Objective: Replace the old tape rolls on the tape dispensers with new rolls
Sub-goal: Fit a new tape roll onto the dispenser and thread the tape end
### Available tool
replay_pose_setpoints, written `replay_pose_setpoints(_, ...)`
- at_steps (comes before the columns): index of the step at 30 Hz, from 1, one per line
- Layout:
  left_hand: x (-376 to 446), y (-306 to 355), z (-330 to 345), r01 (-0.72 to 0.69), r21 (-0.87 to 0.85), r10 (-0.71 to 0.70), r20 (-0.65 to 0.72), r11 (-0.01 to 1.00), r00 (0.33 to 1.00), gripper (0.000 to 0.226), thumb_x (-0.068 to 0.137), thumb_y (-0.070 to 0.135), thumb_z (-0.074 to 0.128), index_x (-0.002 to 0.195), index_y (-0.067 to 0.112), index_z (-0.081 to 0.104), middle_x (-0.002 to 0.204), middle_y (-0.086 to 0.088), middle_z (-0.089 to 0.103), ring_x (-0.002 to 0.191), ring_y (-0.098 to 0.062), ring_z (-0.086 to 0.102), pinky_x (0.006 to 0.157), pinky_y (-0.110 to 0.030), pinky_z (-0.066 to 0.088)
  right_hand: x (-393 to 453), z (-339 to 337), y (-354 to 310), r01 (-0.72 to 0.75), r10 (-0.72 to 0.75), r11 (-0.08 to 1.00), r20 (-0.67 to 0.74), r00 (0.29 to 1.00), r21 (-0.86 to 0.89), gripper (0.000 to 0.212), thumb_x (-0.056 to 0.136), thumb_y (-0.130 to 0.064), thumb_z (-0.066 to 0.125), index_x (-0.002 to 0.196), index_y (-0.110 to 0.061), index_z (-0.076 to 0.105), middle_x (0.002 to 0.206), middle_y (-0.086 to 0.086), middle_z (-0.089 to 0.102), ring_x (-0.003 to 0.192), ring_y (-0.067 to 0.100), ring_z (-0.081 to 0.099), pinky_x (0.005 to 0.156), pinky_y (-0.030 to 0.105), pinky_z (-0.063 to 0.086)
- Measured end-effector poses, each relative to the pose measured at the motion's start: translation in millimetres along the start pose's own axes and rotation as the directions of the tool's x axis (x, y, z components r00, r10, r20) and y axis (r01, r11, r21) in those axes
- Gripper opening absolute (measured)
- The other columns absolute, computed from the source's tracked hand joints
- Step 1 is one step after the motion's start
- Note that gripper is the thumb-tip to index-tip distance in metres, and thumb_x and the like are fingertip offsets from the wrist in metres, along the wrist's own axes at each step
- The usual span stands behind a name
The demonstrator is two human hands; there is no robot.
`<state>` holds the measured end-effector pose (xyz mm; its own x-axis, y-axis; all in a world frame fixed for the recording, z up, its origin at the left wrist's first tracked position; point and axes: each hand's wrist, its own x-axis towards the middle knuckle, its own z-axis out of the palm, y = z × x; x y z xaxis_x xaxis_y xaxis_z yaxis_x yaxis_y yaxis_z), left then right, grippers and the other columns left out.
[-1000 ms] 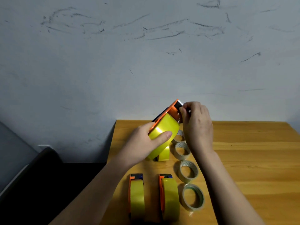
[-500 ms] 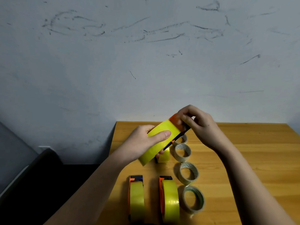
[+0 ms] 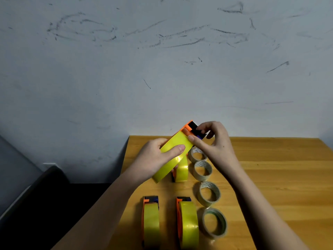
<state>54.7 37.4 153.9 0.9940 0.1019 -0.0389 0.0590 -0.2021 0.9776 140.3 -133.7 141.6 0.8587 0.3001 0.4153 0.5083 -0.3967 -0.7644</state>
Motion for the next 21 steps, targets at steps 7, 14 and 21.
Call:
replay_pose_setpoints(7,-4,1,0,-0.043,0.063,0.045,-0.033,0.997,0.998,0.026,0.074,0.049,0.068,0.078,0.023,0.066,0.068,0.000,0.069,0.066,-0.019,0.066,0.074,-0.052,0.055,-10,5,-2,-0.028,0.022,0.998,-0.112,0.993,-0.050,0.025,0.077,-0.054,0.068,0.093,-0.034,0.069,0.099,-0.006,0.046,0.102,0.009,0.041,0.084,0.018,0.036)
replay_pose_setpoints(14,-6,4,5,-0.070,0.163,0.083,-0.075,0.984,0.994,0.026,0.081,0.044,0.067,0.091,0.019,0.066,0.080,-0.001,0.071,0.076,-0.019,0.069,0.074,-0.051,0.056,-14,11,-10,0.060,-0.114,0.959,-0.182,0.977,-0.278,0.027,0.088,-0.045,0.058,0.089,-0.023,0.074,0.095,-0.006,0.052,0.092,0.013,0.040,0.077,0.024,0.034)
replay_pose_setpoints(21,-4,3,5,-0.005,0.077,0.004,0.018,0.997,1.000,0.031,0.077,0.047,0.068,0.093,0.021,0.065,0.086,-0.004,0.074,0.080,-0.022,0.071,0.079,-0.046,0.057,-10,11,-15,-0.035,0.044,0.998,-0.177,0.983,0.055,0.008,0.086,-0.023,0.071,0.080,-0.028,0.068,0.084,-0.019,0.063,0.095,0.013,0.054,0.080,0.018,0.037)
